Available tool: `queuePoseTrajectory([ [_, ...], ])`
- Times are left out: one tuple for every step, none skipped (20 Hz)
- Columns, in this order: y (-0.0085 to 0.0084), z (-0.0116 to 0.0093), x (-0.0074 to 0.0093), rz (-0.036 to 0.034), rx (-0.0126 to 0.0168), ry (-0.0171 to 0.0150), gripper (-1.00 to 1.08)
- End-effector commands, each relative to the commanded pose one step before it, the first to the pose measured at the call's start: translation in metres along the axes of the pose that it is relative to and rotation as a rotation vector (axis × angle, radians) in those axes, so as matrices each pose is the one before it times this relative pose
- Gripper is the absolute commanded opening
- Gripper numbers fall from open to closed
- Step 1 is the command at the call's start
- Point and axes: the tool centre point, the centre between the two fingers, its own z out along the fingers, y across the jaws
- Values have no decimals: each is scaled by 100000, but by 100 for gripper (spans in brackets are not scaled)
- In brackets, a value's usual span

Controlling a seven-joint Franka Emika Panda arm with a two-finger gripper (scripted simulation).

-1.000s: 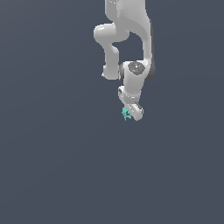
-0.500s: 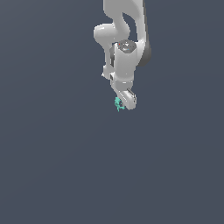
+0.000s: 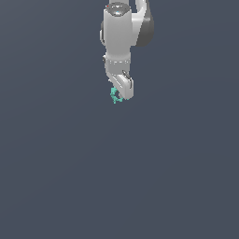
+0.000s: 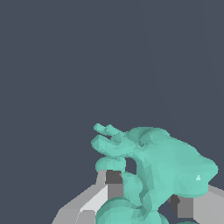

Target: Pick up the object and move it to a goal position.

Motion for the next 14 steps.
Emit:
queuePoseTrajectory([
  [834,-2395,1153,6,-112,5,-100],
  [296,-946,459,0,0,0,-100],
  [294,-947,460,0,0,0,-100],
  [292,-948,462,0,0,0,-100],
  [290,-950,464,0,0,0,-100],
  [288,-953,466,0,0,0,-100],
  [286,-955,470,29,-21,33,-100],
  [283,-959,472,0,0,0,-100],
  [280,-962,476,0,0,0,-100],
  [271,-945,470,0,0,0,-100],
  [257,-910,456,0,0,0,-100],
  [241,-865,436,0,0,0,-100],
  [208,-829,377,-53,-5,45,-100],
  [208,-772,394,0,0,0,-100],
])
